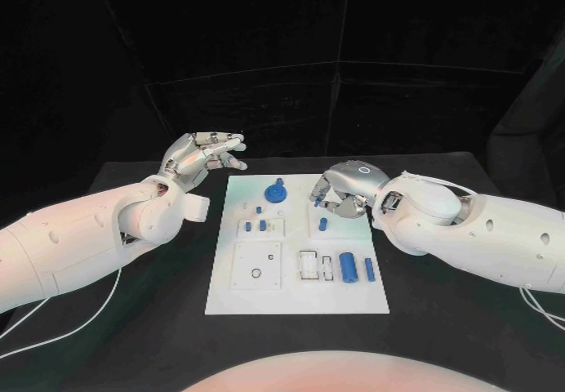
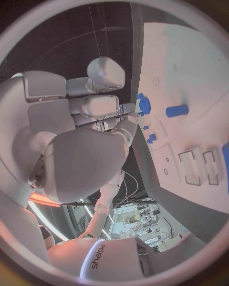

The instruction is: Assemble the parts on the task board

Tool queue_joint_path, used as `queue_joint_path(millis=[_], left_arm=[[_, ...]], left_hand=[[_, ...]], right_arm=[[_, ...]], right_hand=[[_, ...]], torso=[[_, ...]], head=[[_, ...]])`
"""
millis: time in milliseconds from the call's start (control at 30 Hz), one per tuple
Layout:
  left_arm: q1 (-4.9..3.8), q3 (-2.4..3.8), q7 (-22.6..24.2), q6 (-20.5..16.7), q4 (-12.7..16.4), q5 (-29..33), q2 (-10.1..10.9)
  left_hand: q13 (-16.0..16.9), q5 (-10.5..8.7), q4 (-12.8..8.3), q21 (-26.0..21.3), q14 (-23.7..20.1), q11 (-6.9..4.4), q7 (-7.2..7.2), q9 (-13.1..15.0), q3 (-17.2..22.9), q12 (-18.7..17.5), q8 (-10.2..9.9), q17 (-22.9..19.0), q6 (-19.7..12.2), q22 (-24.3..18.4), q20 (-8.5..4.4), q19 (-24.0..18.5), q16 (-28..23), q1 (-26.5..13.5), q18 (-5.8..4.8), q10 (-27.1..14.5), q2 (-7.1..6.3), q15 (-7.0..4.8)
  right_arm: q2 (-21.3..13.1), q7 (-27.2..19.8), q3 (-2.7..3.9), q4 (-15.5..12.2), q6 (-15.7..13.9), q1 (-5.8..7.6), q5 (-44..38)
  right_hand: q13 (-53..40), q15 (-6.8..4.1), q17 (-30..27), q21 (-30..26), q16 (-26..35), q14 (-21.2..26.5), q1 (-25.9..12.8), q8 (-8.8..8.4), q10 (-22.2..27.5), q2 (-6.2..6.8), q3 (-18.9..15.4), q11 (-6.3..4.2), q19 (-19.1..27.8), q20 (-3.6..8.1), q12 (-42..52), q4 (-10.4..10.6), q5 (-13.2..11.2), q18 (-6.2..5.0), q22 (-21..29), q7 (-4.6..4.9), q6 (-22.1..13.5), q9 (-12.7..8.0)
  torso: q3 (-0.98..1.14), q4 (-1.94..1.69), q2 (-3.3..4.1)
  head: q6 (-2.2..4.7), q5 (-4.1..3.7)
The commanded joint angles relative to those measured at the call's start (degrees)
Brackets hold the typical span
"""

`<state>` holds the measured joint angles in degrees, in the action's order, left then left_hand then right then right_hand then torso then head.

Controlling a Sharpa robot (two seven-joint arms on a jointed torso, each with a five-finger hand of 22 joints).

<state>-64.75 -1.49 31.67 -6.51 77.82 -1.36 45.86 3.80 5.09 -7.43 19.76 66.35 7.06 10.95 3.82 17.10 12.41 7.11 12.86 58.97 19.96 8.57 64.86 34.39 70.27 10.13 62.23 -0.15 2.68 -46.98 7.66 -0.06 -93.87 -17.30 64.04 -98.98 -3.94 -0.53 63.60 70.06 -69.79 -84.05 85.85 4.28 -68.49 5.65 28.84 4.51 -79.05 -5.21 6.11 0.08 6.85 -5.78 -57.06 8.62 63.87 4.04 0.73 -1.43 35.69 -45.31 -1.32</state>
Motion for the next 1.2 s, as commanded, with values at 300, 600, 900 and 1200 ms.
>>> queue_joint_path(millis=[300, 600, 900, 1200], left_arm=[[-0.09, 0.02, 0.14, 0.15, -0.10, 0.23, -0.44], [-0.09, 0.02, 0.12, 0.19, -0.13, 0.24, -0.84], [-0.09, 0.02, 0.07, 0.28, -0.25, 0.24, -1.26], [-0.09, 0.01, 0.00, 0.44, -0.33, 0.24, -1.47]], left_hand=[[-0.06, 0.02, -0.03, -0.31, 0.37, 0.05, 0.07, -0.09, -0.47, -0.24, -0.26, -0.07, -0.41, -0.09, -0.03, 0.43, -0.34, -0.04, 0.27, -0.42, -0.19, 0.10], [-0.05, 0.03, -0.07, -0.33, 0.39, 0.06, 0.08, -0.08, -0.49, -0.23, -0.27, -0.07, -0.44, -0.12, -0.02, 0.45, -0.38, -0.01, 0.27, -0.45, -0.19, 0.10], [-0.05, 0.03, -0.07, -0.34, 0.40, 0.06, 0.08, -0.08, -0.49, -0.23, -0.27, -0.07, -0.44, -0.12, -0.02, 0.45, -0.39, 0.00, 0.27, -0.45, -0.19, 0.10], [-0.05, 0.04, -0.08, -0.35, 0.41, 0.06, 0.08, -0.08, -0.50, -0.22, -0.27, -0.06, -0.44, -0.14, -0.02, 0.47, -0.41, 0.01, 0.27, -0.46, -0.18, 0.10]], right_arm=[[5.92, -0.54, -0.18, 0.91, 0.51, -0.17, 0.67], [10.23, -1.26, -1.18, 3.54, 2.29, -2.67, -1.09], [11.96, -1.19, -1.65, 4.96, 4.40, -3.90, -2.29], [12.37, -1.39, -3.05, 4.80, 5.88, -4.25, -2.56]], right_hand=[[-0.01, -0.06, -0.06, 0.30, -0.40, -1.58, -0.86, -0.18, -0.11, 0.10, 0.52, 0.11, -0.17, -0.03, -0.28, -0.10, -0.35, -0.39, -0.06, 0.10, 0.15, 0.05], [-0.01, -0.04, -0.10, 0.25, -0.40, -1.57, -1.04, -0.23, -0.05, 0.12, 0.65, 0.12, -0.13, -0.04, -0.35, -0.21, -0.40, -0.41, 0.02, 0.12, 0.08, 0.04], [-0.01, -0.03, -0.10, 0.23, -0.41, -1.57, -1.14, -0.25, -0.02, 0.20, 0.69, 0.14, -0.10, -0.04, -0.38, -0.29, -0.44, -0.42, 0.06, 0.14, 0.03, 0.03], [-0.01, -0.02, -0.12, 0.23, -0.40, -1.56, -1.25, -0.25, -0.01, 0.20, 0.72, 0.15, -0.09, -0.04, -0.39, -0.31, -0.49, -0.42, 0.07, 0.16, 0.02, 0.03]], torso=[[0.08, 0.00, -0.04], [0.03, -0.08, 0.06], [-0.02, 0.06, 0.07], [-0.04, 0.05, 0.09]], head=[[-1.23, 3.01], [-2.10, 4.83], [-2.88, 5.93], [-3.43, 6.71]])
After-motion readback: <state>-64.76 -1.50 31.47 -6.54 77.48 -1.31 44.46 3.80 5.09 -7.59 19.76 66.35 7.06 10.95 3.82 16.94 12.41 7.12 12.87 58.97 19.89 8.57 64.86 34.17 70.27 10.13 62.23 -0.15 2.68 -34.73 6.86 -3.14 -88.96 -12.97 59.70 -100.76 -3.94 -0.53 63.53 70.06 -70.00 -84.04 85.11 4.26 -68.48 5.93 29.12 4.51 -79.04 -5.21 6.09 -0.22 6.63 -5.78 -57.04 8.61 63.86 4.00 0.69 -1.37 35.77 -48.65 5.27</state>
